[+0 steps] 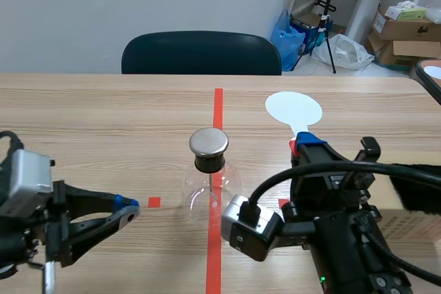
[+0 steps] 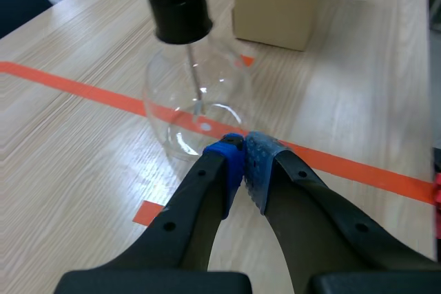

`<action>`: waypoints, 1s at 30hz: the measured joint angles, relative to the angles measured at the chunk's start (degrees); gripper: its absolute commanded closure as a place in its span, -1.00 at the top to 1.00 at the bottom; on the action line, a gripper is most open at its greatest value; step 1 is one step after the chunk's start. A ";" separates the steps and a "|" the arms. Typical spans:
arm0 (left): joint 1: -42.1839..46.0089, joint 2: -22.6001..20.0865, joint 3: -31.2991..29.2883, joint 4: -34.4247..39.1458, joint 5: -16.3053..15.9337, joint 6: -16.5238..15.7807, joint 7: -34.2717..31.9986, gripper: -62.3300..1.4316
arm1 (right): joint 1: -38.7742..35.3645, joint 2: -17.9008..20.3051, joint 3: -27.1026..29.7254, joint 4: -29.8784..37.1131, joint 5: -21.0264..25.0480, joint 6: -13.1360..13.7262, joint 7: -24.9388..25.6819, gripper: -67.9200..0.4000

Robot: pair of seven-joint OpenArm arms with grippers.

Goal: Do the electroscope experiment

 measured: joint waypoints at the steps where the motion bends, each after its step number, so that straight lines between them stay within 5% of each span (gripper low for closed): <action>1: -1.60 0.76 0.85 -1.66 0.00 0.00 0.04 -0.90 | 0.00 0.00 -0.02 -0.02 0.00 0.00 0.00 -0.96; 14: -12.13 7.91 8.76 -16.28 0.00 5.27 0.37 -0.86 | -0.04 0.00 -0.83 -1.40 0.00 0.17 1.97 -0.96; 30: -13.03 9.53 9.60 -17.77 0.00 8.07 1.33 -0.86 | -1.14 0.00 -0.81 -1.40 0.00 0.17 1.88 -0.96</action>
